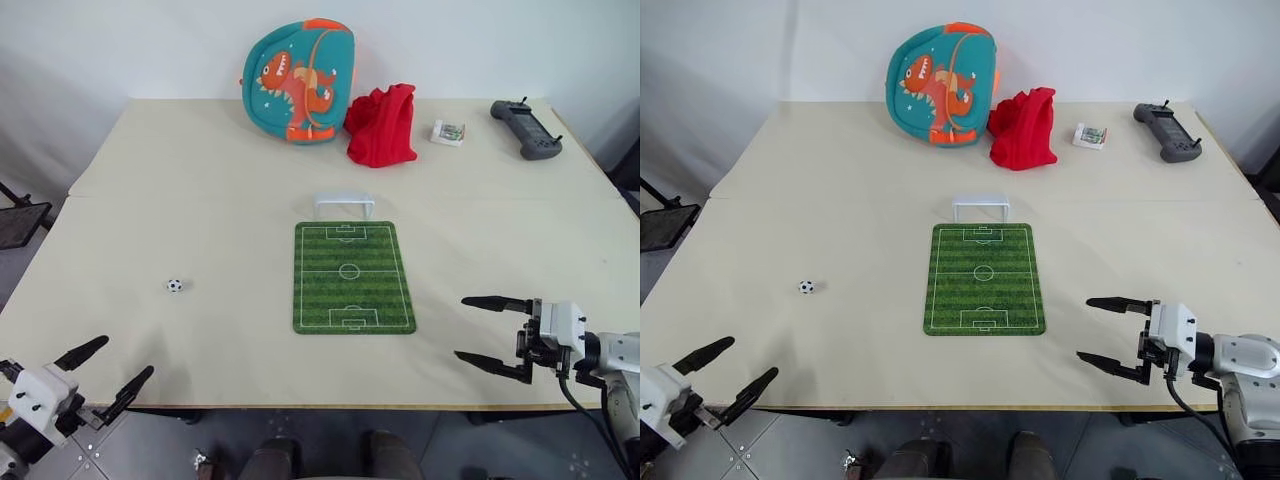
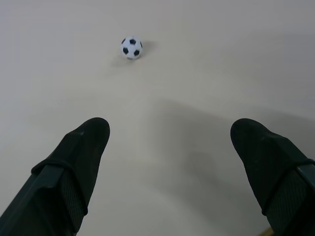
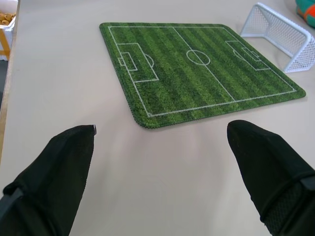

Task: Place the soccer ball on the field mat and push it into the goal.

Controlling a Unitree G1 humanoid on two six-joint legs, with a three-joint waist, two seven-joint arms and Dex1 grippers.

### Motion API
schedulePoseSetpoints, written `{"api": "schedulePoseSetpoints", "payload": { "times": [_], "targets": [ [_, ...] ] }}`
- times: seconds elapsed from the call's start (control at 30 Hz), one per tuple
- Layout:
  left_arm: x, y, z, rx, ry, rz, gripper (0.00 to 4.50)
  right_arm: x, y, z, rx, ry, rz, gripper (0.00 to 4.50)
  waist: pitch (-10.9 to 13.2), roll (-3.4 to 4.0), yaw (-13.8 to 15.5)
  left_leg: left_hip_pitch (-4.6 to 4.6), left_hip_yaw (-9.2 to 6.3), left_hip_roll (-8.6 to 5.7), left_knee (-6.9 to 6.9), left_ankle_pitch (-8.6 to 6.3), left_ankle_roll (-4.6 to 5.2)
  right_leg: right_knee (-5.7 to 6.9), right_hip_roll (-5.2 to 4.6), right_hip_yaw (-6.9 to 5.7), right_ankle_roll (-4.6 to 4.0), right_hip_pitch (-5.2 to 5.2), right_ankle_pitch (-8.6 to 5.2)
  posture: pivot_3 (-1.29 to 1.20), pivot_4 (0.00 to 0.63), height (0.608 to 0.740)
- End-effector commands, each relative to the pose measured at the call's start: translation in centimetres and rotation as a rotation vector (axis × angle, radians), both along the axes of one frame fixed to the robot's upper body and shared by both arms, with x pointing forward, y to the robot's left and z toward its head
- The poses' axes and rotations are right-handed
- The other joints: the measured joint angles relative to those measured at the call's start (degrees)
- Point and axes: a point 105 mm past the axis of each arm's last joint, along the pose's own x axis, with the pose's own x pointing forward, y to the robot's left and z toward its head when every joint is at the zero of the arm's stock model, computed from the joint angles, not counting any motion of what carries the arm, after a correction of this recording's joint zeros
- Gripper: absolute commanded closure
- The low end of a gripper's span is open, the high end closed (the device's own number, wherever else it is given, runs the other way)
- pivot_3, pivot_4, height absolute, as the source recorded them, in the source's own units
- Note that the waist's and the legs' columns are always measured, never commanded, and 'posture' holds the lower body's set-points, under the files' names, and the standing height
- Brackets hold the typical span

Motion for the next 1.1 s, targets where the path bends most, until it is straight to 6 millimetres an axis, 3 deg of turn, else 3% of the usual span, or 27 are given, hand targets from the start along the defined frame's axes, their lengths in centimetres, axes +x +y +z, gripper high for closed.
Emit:
{"api": "schedulePoseSetpoints", "payload": {
  "times": [0.03, 0.1, 0.3, 0.47, 0.57, 0.8, 0.97, 1.1],
  "targets": [
    [0.1, 0.8, 0.8, 0.012, -0.032, 0.032, 0.03, 0.0, 0.1, 0.3, 0.011, -0.020, 0.004, 0.00, 0.00, 0.00, 0.00, 0.01, 0.02, 0.01, 0.00, 0.00, 0.00, 0.00, 0.01, 0.01, 0.00, 0.00, 0.00, 0.00, 0.150, 0.740],
    [0.3, 1.3, 0.6, -0.024, -0.017, 0.059, 0.03, -0.2, 0.7, 0.4, 0.043, -0.008, 0.027, 0.00, 0.00, 0.00, 0.01, 0.03, 0.04, 0.02, 0.00, 0.00, 0.00, 0.01, 0.01, 0.03, -0.01, 0.00, 0.00, 0.00, 0.150, 0.740],
    [0.1, 3.7, 0.5, -0.242, -0.053, 0.197, 0.03, -0.3, 5.4, 4.2, 0.340, -0.049, 0.103, 0.00, 0.00, 0.01, -0.05, 0.04, 0.08, 0.09, 0.03, 0.00, -0.04, 0.18, 0.02, 0.11, -0.04, -0.10, 0.01, 0.00, 0.150, 0.740],
    [0.2, 4.1, -0.2, -0.329, -0.077, 0.257, 0.03, -0.4, 6.5, 5.4, 0.424, -0.108, 0.104, 0.00, -0.01, -0.01, 0.15, 0.02, 0.09, 0.08, 0.07, 0.00, -0.06, 0.26, 0.02, 0.14, -0.05, -0.13, 0.02, 0.00, 0.150, 0.740],
    [2.1, 2.7, 0.4, -0.325, -0.110, 0.203, 0.03, -0.3, 6.3, 5.3, 0.399, -0.138, 0.108, 0.00, -0.01, -0.01, 0.99, -0.01, 0.11, 0.04, 0.07, -0.01, -0.04, 0.27, 0.01, 0.13, -0.05, -0.18, 0.02, 0.00, 0.150, 0.740],
    [8.6, -0.1, 3.8, -0.346, -0.168, 0.093, 0.03, 0.1, 6.2, 5.1, 0.377, -0.142, 0.109, 0.00, -0.03, -0.05, 1.34, 0.00, 0.12, 0.02, 0.16, 0.09, -0.14, 0.63, 0.07, 0.14, -0.09, -0.28, 0.05, 0.00, 0.150, 0.740],
    [12.4, -1.3, 3.1, -0.299, -0.097, 0.084, 0.03, 0.3, 6.7, 5.2, 0.366, -0.127, 0.126, 0.00, -0.03, -0.04, 0.55, 0.05, 0.22, 0.05, 0.08, 0.10, -0.19, 0.84, 0.26, 0.10, -0.06, -0.44, 0.07, 0.00, 0.150, 0.740],
    [13.8, -2.4, 2.3, -0.282, -0.063, 0.074, 0.03, 0.5, 6.8, 5.2, 0.374, -0.135, 0.121, 0.00, -0.03, -0.04, -0.04, 0.01, 0.22, 0.08, 0.11, 0.09, -0.19, 0.93, 0.39, 0.09, -0.04, -0.48, 0.08, 0.00, 0.150, 0.740]
  ]
}}
